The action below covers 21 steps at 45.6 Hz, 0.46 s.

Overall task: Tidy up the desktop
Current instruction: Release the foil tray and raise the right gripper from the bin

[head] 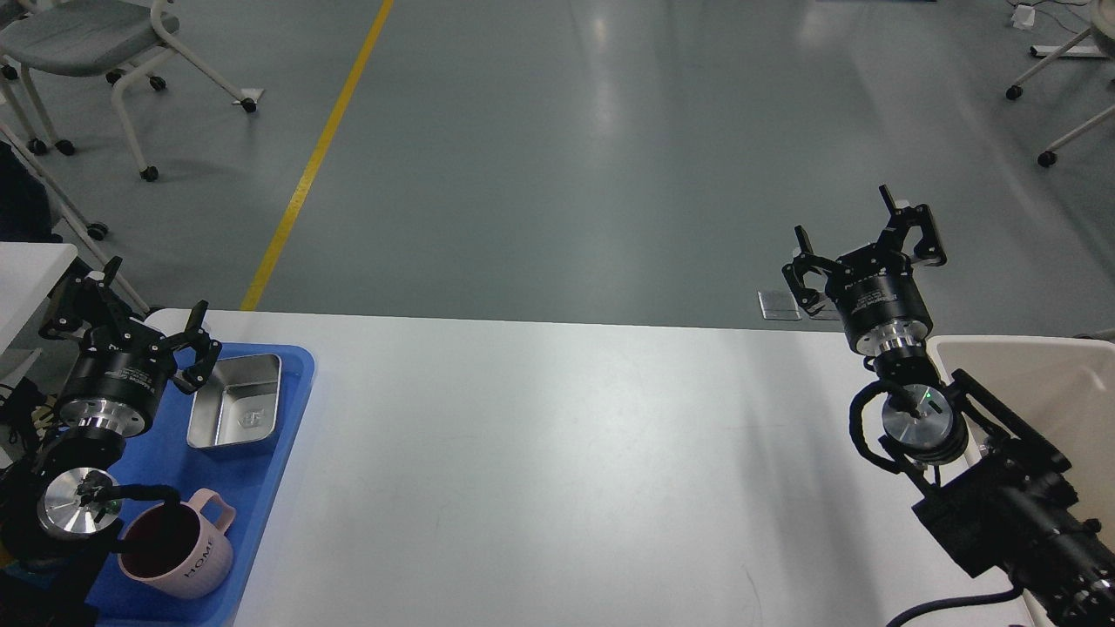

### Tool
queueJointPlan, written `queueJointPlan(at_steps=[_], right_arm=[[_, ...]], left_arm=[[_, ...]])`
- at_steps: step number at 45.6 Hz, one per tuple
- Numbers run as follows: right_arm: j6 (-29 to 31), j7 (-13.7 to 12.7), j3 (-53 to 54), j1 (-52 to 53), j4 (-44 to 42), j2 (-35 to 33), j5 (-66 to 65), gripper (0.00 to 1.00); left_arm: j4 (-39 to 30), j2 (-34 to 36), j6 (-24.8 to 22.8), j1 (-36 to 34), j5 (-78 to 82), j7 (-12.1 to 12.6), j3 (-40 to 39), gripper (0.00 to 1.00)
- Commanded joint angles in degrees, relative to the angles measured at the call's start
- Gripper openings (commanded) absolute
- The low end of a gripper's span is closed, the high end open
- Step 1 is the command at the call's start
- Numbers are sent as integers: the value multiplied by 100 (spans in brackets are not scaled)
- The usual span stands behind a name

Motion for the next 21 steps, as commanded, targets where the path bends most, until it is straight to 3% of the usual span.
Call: queueJointPlan(at_steps=[1, 21], right_arm=[[-14, -2, 47, -262, 142, 13, 0, 100], [12, -2, 196, -596, 142, -110, 0, 100]], left_arm=[[-31, -3, -16, -63, 2, 1, 37, 96], [-31, -38, -165, -415, 28, 1, 160, 96]])
